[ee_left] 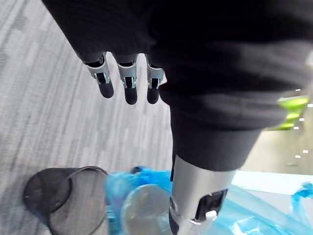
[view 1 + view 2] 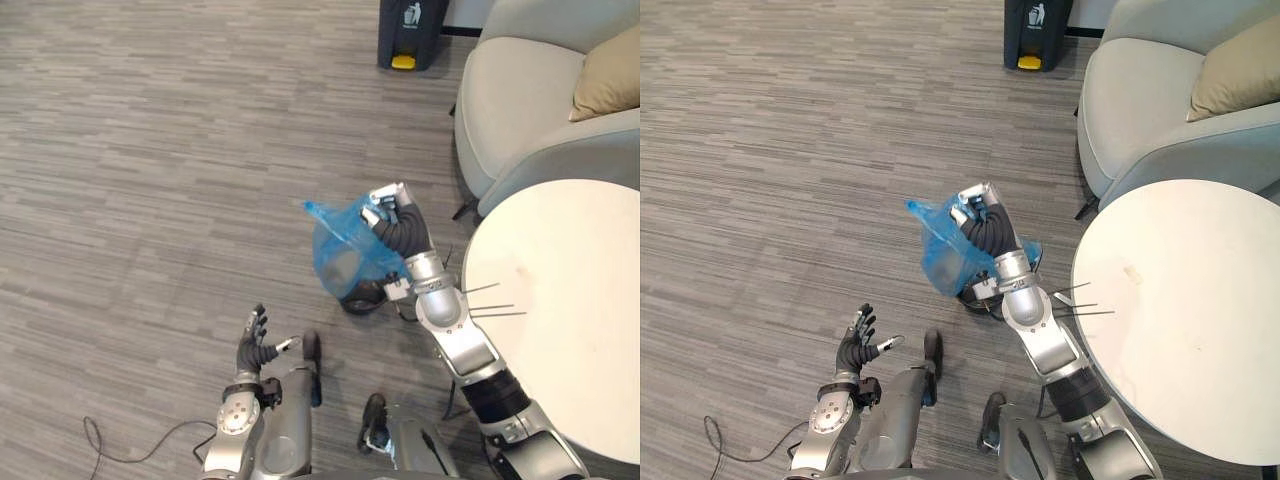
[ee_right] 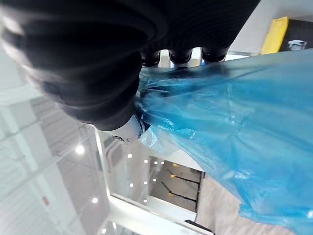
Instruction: Gather rubbish on tea table into small bin, then transfer packed bag to large trash can.
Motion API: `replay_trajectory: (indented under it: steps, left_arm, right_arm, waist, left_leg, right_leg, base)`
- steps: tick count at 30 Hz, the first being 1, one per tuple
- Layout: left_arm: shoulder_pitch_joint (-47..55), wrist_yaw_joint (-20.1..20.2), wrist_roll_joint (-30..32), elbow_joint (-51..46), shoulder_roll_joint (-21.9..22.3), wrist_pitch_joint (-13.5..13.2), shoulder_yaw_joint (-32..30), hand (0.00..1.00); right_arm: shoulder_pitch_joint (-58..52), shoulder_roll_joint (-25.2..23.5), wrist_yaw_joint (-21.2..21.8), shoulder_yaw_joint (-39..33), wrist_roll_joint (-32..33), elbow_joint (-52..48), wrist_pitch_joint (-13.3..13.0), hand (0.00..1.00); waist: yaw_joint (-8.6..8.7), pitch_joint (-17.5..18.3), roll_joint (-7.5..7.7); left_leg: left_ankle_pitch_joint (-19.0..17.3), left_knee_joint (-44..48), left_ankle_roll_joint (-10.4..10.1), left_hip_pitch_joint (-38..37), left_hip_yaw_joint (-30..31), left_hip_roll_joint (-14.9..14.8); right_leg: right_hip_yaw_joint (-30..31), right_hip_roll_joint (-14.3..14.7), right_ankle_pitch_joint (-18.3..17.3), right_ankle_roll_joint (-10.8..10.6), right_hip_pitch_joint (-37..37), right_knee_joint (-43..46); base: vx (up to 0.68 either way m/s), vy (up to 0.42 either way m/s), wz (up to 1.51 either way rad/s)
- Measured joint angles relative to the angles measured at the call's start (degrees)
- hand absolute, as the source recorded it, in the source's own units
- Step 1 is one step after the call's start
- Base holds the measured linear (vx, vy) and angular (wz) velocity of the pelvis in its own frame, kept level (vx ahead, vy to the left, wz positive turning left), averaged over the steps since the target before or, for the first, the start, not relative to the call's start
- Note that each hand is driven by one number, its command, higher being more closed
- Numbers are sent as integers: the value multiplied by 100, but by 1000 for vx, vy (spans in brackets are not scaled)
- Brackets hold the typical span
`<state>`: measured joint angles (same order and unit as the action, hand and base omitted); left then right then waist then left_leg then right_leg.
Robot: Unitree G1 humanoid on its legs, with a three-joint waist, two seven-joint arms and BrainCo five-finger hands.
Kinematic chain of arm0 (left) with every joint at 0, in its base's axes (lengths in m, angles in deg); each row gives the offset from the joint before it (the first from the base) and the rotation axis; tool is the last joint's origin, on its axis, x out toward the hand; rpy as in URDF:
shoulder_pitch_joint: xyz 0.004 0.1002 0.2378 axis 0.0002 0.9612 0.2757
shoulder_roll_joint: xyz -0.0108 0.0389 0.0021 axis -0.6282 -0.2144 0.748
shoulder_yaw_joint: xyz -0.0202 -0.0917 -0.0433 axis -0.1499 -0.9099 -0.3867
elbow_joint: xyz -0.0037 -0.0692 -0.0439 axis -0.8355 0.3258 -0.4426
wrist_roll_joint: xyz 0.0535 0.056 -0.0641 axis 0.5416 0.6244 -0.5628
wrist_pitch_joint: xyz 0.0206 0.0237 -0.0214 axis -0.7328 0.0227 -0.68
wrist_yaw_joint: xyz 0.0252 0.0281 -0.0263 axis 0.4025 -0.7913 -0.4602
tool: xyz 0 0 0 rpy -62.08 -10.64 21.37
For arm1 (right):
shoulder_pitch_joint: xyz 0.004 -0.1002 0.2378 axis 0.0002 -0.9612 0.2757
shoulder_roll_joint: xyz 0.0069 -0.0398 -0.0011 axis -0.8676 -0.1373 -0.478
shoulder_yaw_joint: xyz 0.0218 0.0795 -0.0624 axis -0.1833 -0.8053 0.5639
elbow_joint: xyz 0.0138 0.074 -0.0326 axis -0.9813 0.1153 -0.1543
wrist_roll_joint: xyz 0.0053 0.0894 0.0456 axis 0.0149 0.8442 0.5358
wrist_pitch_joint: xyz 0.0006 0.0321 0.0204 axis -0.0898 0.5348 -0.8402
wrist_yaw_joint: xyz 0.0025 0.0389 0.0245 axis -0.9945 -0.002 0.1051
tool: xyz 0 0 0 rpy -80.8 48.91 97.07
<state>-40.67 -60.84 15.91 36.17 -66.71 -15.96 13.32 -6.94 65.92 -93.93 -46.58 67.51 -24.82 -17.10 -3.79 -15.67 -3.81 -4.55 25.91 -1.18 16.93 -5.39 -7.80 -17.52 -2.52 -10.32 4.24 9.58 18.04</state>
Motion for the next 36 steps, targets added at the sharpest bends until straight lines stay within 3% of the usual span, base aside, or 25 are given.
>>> replay_trajectory:
  steps: [2, 3, 4, 7, 9, 14, 18, 24, 25, 29, 36]
  left_arm:
    - [-60, 7, 2, -188, -20, -49, 117, 0]
    - [-162, 12, 3, -301, -86, -67, 256, 0]
    - [-210, 11, 35, -336, -130, -66, 320, 0]
    - [-301, 64, 123, -557, -237, -66, 570, 0]
    - [-280, 115, 194, -612, -296, -113, 682, 0]
    - [-557, 130, 327, -615, -383, -113, 1008, 0]
    - [-817, 137, 407, -490, -469, -112, 1242, 0]
    - [-1430, 96, 1018, 195, -486, -113, 1288, 0]
    - [-1474, 84, 1083, 258, -494, -112, 1282, 100]
    - [-1568, -32, 1435, 531, -601, -39, 1290, 100]
    - [-1648, -258, 1668, 633, -535, 11, 1364, 100]
  right_arm:
    - [15, 41, 28, 7, 20, 58, 0, 100]
    - [80, 26, 35, -20, 23, 247, 5, 100]
    - [102, 22, 71, -15, 44, 326, 14, 100]
    - [173, 9, 279, 113, 130, 421, 95, 100]
    - [262, -85, 390, 375, 137, 420, 95, 100]
    - [408, -166, 664, 571, 324, 418, 123, 100]
    - [464, -208, 898, 1079, 527, 226, 134, 100]
    - [523, -201, 1409, 1718, 961, -169, 134, 100]
    - [564, -196, 1506, 1771, 1097, -169, 137, 100]
    - [749, -196, 1655, 2062, 1540, -169, 168, 100]
    - [913, -332, 1756, 2661, 1769, -109, 238, 100]
  waist:
    - [33, 205, -60]
    - [56, 334, -51]
    - [41, 364, -11]
    - [-10, 450, 58]
    - [-10, 706, 97]
    - [7, 836, 156]
    - [4, 971, 207]
    - [51, 1183, 356]
    - [71, 1185, 360]
    - [140, 1186, 360]
    - [129, 1188, 363]
  left_leg:
    - [-61, -1075, -217, -606, -15, -58]
    - [118, -1819, -532, -857, -19, -103]
    - [203, -1938, -557, -891, -44, -88]
    - [336, -2130, -441, -1162, -166, 15]
    - [367, -2213, -388, -1220, -307, 107]
    - [448, -2390, -275, -1397, -421, 257]
    - [469, -2534, -246, -1574, -527, 296]
    - [498, -2587, -246, -1695, -567, 298]
    - [498, -2586, -245, -1697, -569, 298]
    - [496, -2590, -245, -1735, -573, 288]
    - [503, -2599, -257, -1754, -577, 253]
  right_leg:
    - [-46, 122, 284, -129, -28, -464]
    - [-113, 171, 493, -152, -29, -705]
    - [-116, 164, 600, -138, -37, -784]
    - [-20, 147, 931, -216, -308, -1196]
    - [154, 114, 1124, -299, -358, -1447]
    - [269, 35, 1390, -389, -552, -1803]
    - [376, 24, 1445, -424, -638, -1880]
    - [475, 55, 1552, -402, -777, -2036]
    - [493, 59, 1566, -402, -776, -2041]
    - [544, 88, 1630, -383, -823, -2118]
    - [611, 158, 1672, -335, -841, -2179]
  base:
    - [-104, 22, 24]
    - [-58, 51, 17]
    - [-51, 73, 5]
    - [-28, 111, -14]
    - [-21, 162, -33]
    - [-22, 112, -11]
    - [-17, 62, -15]
    - [1, 12, -5]
    - [-28, 22, -5]
    - [-33, 19, -5]
    - [-10, 7, -5]
